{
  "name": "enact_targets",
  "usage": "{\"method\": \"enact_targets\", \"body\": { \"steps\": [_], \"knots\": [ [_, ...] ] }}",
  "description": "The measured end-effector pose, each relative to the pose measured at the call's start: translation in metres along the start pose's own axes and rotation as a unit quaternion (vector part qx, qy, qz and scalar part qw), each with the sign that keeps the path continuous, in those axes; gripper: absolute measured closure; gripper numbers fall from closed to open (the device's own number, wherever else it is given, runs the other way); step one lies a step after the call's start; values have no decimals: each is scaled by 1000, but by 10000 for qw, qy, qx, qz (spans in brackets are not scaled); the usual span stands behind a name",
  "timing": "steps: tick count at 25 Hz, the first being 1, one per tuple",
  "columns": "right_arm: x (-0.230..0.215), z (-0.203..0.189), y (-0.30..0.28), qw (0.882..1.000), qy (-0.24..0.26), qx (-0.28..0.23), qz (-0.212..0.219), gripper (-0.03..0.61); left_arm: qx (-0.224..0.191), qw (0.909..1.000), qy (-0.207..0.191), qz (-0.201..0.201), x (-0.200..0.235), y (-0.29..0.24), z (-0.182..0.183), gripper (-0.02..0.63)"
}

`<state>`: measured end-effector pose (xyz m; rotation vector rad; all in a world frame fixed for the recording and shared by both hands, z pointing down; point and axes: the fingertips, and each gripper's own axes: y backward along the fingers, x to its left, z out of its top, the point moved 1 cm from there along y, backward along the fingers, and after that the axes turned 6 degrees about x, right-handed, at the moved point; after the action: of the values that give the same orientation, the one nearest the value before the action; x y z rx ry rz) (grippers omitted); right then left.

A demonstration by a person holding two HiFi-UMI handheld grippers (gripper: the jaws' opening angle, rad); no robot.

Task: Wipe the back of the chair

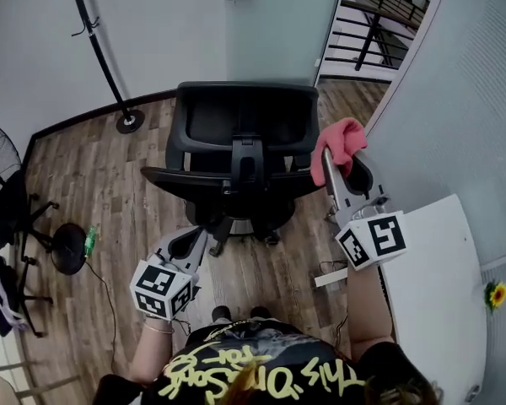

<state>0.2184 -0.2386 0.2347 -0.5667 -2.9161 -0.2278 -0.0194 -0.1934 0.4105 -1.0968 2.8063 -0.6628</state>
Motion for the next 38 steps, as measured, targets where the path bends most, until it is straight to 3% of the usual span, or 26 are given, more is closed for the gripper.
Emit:
{"method": "enact_targets", "body": {
  "steps": [9, 19, 26, 38],
  "knots": [
    [-41, -23, -65, 9985, -79, 536, 59, 515, 60, 9986, 171, 489, -6, 6, -10, 621],
    [-43, -21, -88, 9983, -123, 525, 236, 515, -34, 9963, 305, 801, -11, 2, -15, 621],
    [-36, -20, -89, 9987, -174, 475, -7, 515, 1, 9981, 218, 568, 11, 0, -14, 621],
    [18, -10, -103, 9979, -78, 487, -422, 515, 118, 9998, -32, -162, 61, 4, -17, 620]
  ]
}}
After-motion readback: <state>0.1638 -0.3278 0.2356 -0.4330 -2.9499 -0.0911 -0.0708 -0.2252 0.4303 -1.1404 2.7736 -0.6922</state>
